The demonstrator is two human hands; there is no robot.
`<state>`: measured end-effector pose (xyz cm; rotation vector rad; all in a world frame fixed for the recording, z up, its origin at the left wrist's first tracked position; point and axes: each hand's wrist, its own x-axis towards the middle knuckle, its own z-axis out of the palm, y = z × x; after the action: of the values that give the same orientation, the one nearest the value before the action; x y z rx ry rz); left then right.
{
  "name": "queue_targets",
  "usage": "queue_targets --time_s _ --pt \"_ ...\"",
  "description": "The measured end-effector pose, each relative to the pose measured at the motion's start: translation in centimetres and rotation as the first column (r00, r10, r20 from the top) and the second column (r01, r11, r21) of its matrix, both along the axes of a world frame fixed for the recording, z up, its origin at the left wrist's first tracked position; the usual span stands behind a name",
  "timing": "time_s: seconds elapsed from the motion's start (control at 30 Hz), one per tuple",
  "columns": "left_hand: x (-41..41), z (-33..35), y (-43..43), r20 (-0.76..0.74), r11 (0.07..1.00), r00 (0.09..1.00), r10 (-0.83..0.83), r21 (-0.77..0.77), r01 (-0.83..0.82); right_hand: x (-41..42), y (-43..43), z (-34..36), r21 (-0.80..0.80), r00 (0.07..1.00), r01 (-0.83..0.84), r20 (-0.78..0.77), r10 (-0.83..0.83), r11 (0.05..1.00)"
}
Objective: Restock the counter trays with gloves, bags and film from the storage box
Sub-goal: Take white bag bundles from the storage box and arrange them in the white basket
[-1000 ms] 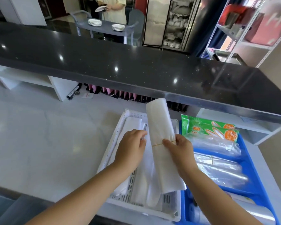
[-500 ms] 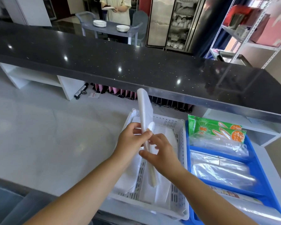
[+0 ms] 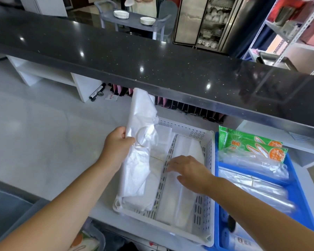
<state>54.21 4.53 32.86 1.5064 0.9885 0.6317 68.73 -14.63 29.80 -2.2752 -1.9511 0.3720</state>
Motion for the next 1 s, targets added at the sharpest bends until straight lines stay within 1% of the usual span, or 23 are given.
queue_targets --time_s 0.07,0.13,0.27,0.43,0.57,0.67,0.73,0.8,0.87,0.93,1.0 --pt "-0.3 0.0 0.4 -0.002 1.0 1.0 0.005 -0.005 -0.005 0.2 0.4 -0.7 -0.044 0.992 -0.116 0.049 0.118 0.992" --pt "-0.5 -0.1 0.5 -0.009 1.0 1.0 0.013 -0.012 -0.013 0.6 0.9 -1.0 -0.071 0.976 -0.198 0.078 0.203 0.978" --pt "-0.7 -0.4 0.3 -0.031 1.0 0.999 0.024 -0.005 -0.024 1.2 1.5 -1.0 -0.047 0.922 -0.319 0.217 0.322 0.946" --pt "-0.7 -0.1 -0.1 -0.011 0.999 1.0 0.013 -0.031 -0.013 1.3 1.7 -0.9 -0.014 0.89 -0.388 0.256 0.378 0.922" --pt "-0.1 0.6 -0.4 0.01 0.999 1.0 -0.006 -0.05 0.006 1.3 1.8 -0.5 -0.035 0.856 -0.429 0.304 0.419 0.902" --pt "0.7 1.8 -0.6 0.014 1.0 1.0 -0.025 0.018 0.025 1.4 1.4 0.0 -0.026 0.866 -0.428 0.276 0.418 0.904" --pt "1.5 3.0 -0.5 0.012 0.988 0.999 -0.049 0.144 0.046 1.4 0.9 0.3 -0.016 0.87 -0.418 0.282 0.405 0.908" --pt "2.3 4.3 -0.4 -0.029 0.941 0.997 -0.072 0.33 0.078 1.5 0.2 0.5 0.014 0.86 -0.418 0.328 0.391 0.908" --pt "2.9 5.3 -0.3 -0.085 0.845 0.994 -0.073 0.524 0.107 1.8 -0.7 0.8 0.084 0.862 -0.402 0.369 0.346 0.912" --pt "3.3 5.9 -0.5 -0.131 0.704 0.988 -0.08 0.694 0.149 2.3 -1.6 1.1 0.178 0.881 -0.355 0.391 0.265 0.918" --pt "3.3 6.5 -0.6 -0.135 0.533 0.987 -0.082 0.831 0.158 2.8 -2.8 1.2 0.263 0.904 -0.3 0.386 0.185 0.917"
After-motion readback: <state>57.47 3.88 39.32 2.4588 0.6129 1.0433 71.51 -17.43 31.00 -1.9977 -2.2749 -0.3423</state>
